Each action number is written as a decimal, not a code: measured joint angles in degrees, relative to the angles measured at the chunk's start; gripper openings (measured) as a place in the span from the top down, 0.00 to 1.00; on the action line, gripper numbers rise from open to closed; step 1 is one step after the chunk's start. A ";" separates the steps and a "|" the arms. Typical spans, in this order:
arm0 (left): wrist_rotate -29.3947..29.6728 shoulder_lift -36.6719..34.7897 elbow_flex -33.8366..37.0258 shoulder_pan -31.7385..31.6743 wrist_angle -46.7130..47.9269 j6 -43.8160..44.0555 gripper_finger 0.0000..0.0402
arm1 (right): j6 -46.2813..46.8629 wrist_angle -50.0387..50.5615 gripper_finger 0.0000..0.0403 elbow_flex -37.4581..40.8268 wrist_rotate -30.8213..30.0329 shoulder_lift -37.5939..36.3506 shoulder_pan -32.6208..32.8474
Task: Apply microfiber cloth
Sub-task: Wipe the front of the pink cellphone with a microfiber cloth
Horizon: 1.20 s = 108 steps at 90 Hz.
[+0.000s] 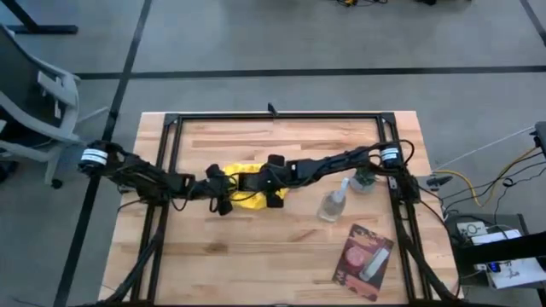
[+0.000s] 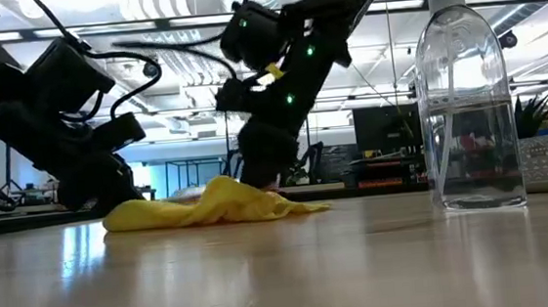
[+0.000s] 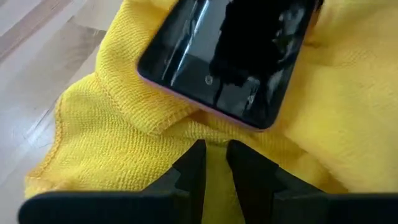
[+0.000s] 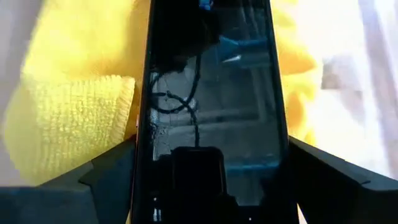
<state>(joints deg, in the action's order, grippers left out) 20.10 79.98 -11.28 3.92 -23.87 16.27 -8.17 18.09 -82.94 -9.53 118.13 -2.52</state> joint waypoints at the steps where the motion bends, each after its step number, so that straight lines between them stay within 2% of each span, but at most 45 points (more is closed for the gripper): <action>1: -0.01 0.02 0.09 0.00 0.02 0.13 0.85 | 0.01 0.25 0.18 0.00 0.02 -0.35 0.00; 23: 0.37 -0.38 1.95 0.04 2.29 5.48 0.85 | 0.70 8.20 0.19 -0.17 -0.18 -8.37 -0.44; 35: 2.05 -1.21 2.03 0.09 4.62 8.10 0.85 | 0.72 13.71 0.19 -0.17 -5.59 -11.99 -0.63; 45: 1.28 -2.68 1.85 0.02 1.31 2.76 0.85 | 1.60 16.38 0.18 -0.17 -7.14 -14.71 -0.93; 53: -2.38 -3.37 0.33 -0.02 -4.18 -4.04 0.85 | 2.26 17.40 0.19 -0.17 -7.03 -16.43 -1.01; 64: -2.54 -3.99 -3.03 0.02 -11.86 -11.45 0.85 | 3.27 19.66 0.19 -0.16 -6.86 -17.37 -1.56; 84: -3.11 3.79 -7.40 -0.10 -23.94 -19.82 0.85 | 6.78 19.31 0.19 1.24 -7.20 -16.38 -3.84; 97: -3.26 13.51 -11.98 -0.89 -27.05 -20.13 0.84 | 8.07 17.94 0.19 3.05 -6.94 -15.40 -4.76; 108: -3.32 21.67 -16.28 -2.31 -26.22 -19.90 0.79 | 8.71 15.67 0.19 4.54 -7.03 -15.34 -5.23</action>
<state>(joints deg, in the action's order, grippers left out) 16.78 101.65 -27.56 1.62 -50.09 -3.63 0.54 33.76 -78.39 -16.56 102.78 -7.76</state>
